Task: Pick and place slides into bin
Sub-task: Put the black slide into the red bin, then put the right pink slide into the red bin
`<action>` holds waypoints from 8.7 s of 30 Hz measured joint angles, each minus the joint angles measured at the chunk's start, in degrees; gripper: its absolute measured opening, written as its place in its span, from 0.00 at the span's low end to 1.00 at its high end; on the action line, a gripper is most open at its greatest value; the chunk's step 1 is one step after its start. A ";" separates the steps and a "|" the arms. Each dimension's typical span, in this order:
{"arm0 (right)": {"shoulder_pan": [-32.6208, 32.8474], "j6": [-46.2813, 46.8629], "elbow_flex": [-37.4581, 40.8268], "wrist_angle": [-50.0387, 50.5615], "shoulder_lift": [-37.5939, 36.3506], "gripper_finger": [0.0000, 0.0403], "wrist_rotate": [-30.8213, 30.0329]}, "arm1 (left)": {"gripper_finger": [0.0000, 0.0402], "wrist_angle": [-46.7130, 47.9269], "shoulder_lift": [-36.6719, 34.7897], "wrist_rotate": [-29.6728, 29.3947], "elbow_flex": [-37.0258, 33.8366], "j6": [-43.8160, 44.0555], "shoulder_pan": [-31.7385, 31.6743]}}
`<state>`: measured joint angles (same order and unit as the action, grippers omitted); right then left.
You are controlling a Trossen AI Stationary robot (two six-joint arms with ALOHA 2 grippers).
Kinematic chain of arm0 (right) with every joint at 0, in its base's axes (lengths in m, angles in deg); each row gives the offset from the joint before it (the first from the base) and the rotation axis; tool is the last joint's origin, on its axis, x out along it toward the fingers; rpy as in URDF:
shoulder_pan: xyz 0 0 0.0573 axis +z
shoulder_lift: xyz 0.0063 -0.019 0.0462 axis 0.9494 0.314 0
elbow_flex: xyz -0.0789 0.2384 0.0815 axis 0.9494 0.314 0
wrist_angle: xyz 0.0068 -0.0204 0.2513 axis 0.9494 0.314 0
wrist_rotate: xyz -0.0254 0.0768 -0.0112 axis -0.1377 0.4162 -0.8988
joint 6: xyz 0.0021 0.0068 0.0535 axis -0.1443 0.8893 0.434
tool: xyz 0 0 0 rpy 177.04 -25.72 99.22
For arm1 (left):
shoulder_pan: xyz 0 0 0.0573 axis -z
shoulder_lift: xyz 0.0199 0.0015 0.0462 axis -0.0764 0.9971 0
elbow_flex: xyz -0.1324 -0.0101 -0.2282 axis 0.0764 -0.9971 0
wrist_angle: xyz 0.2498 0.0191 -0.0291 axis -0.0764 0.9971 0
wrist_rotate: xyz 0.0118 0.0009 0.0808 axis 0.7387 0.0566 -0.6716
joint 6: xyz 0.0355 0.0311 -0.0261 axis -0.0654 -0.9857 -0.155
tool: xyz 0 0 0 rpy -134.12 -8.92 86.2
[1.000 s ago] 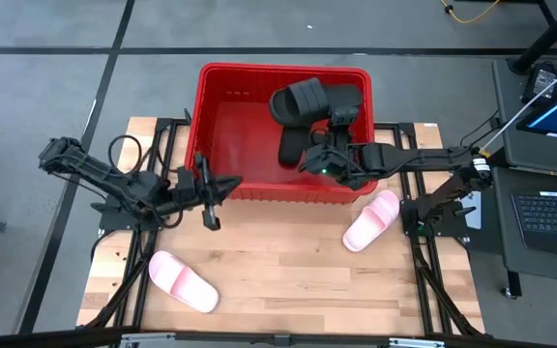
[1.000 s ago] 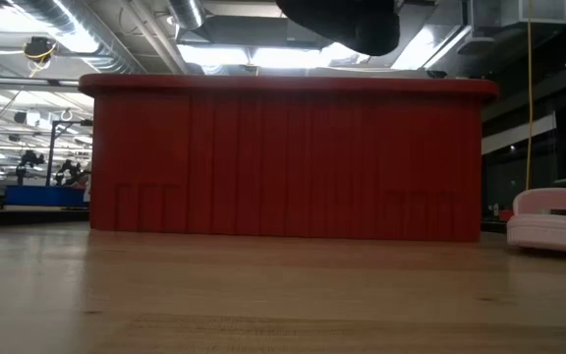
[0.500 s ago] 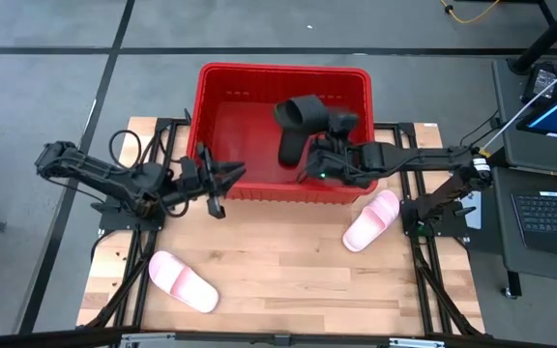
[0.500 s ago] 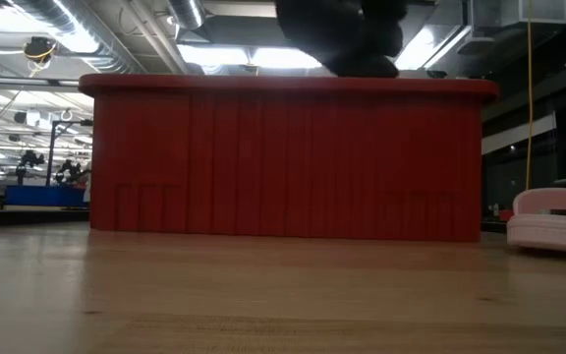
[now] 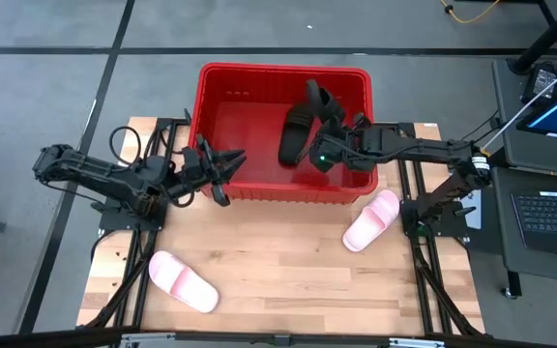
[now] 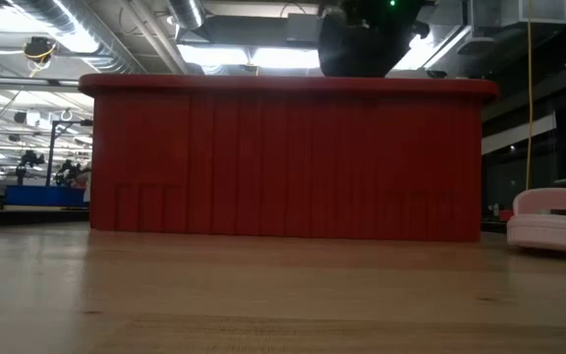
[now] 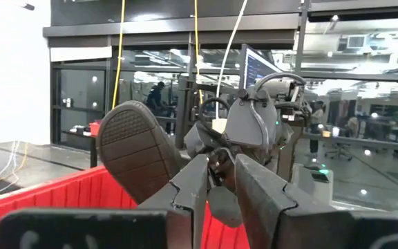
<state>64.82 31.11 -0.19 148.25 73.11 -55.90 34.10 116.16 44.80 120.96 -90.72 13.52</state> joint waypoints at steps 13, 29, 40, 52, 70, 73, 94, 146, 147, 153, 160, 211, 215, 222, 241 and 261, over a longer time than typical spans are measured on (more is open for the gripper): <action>-4.24 8.68 10.18 -0.34 0.11 0.22 6.28 | 0.17 3.74 0.00 -0.07 0.00 0.02 -3.55; -6.98 8.62 12.59 -6.05 1.23 0.22 8.77 | 0.17 4.34 0.00 3.23 0.00 0.04 -5.67; -10.76 8.52 12.61 -8.31 7.02 0.22 9.04 | 0.17 4.60 0.00 3.26 0.00 0.05 -5.50; -13.14 8.32 12.61 -10.65 8.24 0.22 10.95 | 0.17 4.60 0.00 3.27 0.00 0.20 -5.43; -16.37 11.80 12.61 -10.37 8.24 0.21 13.55 | 0.17 4.58 0.00 3.52 0.00 0.02 -5.43; -16.37 13.07 12.59 -10.64 8.24 0.21 13.51 | 0.17 4.56 0.00 3.52 0.00 0.02 -5.43; -16.37 14.52 12.59 -15.65 8.13 0.50 14.67 | 0.17 4.54 0.00 6.32 0.00 0.02 -5.43; -22.85 -38.45 4.65 -5.19 8.17 0.38 18.26 | 0.17 4.54 0.02 6.30 0.00 4.49 -5.45; -23.33 -38.97 4.66 -5.17 8.17 0.38 18.61 | 0.17 4.54 0.02 6.29 0.00 4.93 -5.44; -24.63 -42.82 4.66 -5.36 8.37 0.38 18.90 | 0.17 4.42 0.02 5.90 0.00 5.60 -5.48; -24.89 -45.72 4.70 -6.28 12.72 0.38 18.69 | 0.17 4.28 0.02 5.64 0.00 5.60 -5.52; -23.38 -46.81 -7.34 7.36 17.35 0.00 6.36 | 0.17 4.36 0.02 5.21 0.00 4.94 -5.50; -23.40 -47.32 -6.01 10.58 17.35 0.00 5.97 | 0.17 4.39 0.02 6.78 0.00 4.96 -5.50; -23.18 -47.59 -5.46 13.01 21.61 0.00 3.14 | 0.17 4.39 0.02 6.97 0.00 4.96 -5.50; -21.34 -49.69 -6.78 9.59 27.26 0.06 1.91 | 0.17 4.36 0.02 7.34 0.00 4.52 -5.50; -20.13 -49.77 -16.33 5.60 27.26 0.24 7.98 | 0.17 4.36 0.02 9.25 0.00 4.52 -5.50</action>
<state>44.69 -18.66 -16.52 153.84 100.36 -47.92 38.46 116.18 54.04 120.96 -86.20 8.02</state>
